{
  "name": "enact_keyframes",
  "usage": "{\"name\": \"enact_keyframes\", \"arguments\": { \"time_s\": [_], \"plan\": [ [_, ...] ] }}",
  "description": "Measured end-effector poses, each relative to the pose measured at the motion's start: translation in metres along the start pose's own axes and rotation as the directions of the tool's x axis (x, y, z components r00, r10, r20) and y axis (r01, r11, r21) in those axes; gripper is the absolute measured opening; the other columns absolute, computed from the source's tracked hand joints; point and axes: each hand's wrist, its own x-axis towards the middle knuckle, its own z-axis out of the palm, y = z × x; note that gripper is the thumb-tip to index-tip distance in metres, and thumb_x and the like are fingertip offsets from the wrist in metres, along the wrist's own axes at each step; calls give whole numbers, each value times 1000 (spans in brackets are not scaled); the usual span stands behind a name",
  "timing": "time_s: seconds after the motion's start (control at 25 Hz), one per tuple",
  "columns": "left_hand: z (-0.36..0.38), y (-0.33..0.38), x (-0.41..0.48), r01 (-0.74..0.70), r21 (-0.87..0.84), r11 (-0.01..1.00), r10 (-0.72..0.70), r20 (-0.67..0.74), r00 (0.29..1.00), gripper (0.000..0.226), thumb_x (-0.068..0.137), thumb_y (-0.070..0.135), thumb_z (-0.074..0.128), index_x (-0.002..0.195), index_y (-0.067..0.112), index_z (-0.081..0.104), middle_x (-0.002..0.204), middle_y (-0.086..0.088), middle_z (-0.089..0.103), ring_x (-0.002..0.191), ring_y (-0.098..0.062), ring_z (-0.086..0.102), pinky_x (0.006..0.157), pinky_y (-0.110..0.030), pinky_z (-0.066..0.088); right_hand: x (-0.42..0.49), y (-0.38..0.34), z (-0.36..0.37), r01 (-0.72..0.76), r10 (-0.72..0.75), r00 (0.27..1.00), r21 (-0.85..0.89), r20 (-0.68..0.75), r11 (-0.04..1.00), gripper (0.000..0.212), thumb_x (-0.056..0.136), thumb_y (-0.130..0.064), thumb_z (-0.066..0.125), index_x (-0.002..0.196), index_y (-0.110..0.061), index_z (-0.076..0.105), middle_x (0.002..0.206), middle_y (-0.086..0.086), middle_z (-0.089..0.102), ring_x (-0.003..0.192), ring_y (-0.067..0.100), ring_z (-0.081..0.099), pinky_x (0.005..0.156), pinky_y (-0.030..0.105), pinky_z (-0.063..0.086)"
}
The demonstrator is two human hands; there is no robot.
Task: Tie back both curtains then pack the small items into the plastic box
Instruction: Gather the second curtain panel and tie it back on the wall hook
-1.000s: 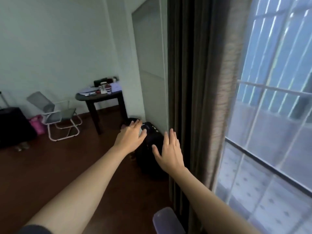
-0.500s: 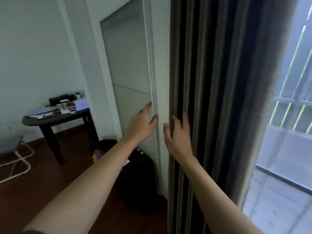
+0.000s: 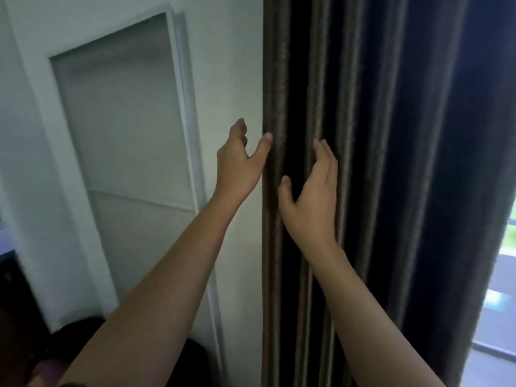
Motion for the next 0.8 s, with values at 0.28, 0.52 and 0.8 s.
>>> {"name": "enact_keyframes", "arguments": {
  "time_s": [0.28,0.52,0.8],
  "plan": [
    [27,27,78,-162,-105,981,181,215,960,77,87,27,58,148,8,15,135,-9,52,116,-20,56,99,-31,46,75,-21,17,-67,-1,978,-324,-206,944,79,89,-8,58,149,-10,6,144,11,40,128,18,45,100,19,31],
    [56,-55,32,-125,-37,991,130,356,925,46,89,0,41,135,4,42,114,-18,64,102,-33,62,90,-32,49,11,47,49,-265,247,962,-617,-116,741,58,87,-2,51,139,-11,30,108,18,63,90,34,64,79,46,55],
    [18,-133,-69,-144,-61,988,150,620,770,45,96,3,40,141,6,36,94,-14,66,77,-24,62,61,-7,37,-165,105,63,-375,495,869,-622,24,687,46,94,-10,45,139,-14,35,107,6,67,88,23,67,81,39,55]
  ]
}}
